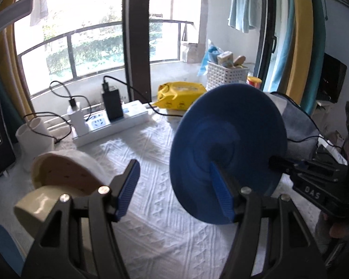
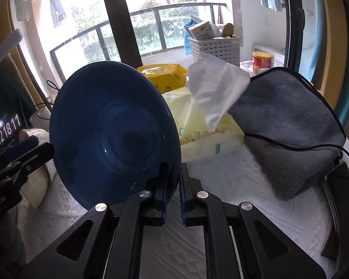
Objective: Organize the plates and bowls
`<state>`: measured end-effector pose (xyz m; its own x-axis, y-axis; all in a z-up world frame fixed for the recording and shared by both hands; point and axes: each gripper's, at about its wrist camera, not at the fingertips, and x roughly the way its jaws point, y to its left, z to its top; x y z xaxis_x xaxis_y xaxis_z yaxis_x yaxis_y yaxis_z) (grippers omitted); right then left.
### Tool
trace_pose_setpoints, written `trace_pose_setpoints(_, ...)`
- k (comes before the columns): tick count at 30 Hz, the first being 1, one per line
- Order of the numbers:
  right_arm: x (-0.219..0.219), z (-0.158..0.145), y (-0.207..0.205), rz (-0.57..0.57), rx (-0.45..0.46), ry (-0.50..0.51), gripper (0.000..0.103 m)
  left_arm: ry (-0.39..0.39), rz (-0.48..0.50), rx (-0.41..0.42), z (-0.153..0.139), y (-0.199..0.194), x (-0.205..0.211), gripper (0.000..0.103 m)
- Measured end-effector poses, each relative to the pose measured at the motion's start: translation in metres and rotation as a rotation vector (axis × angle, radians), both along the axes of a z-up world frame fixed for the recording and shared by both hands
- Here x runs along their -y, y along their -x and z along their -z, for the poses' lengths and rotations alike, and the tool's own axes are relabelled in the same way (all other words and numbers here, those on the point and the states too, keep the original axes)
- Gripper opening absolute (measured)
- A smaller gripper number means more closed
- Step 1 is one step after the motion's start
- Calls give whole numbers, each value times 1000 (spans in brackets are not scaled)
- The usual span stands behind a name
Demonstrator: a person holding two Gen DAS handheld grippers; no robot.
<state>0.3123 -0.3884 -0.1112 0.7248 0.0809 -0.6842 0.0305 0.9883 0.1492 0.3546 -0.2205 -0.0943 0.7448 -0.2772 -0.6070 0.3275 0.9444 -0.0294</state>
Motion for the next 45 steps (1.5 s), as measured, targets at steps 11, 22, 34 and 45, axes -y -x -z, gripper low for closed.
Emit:
trace_pose_setpoints(11,12,6,2,5,11,-21,11,-64,10,-56,28,-15,18,38)
trace_pose_setpoints(22,15,8,1,10,10,-26,11,-67,67,-54,30,-8,27,19)
trace_pose_setpoints(34,5,4,8,3,7,-14,13,-44,60,-54,22,2,14,14)
trace_pose_setpoints(45,-4,-7,20,-7,22,-7,13,-21,52,-41,9,20,-2,14)
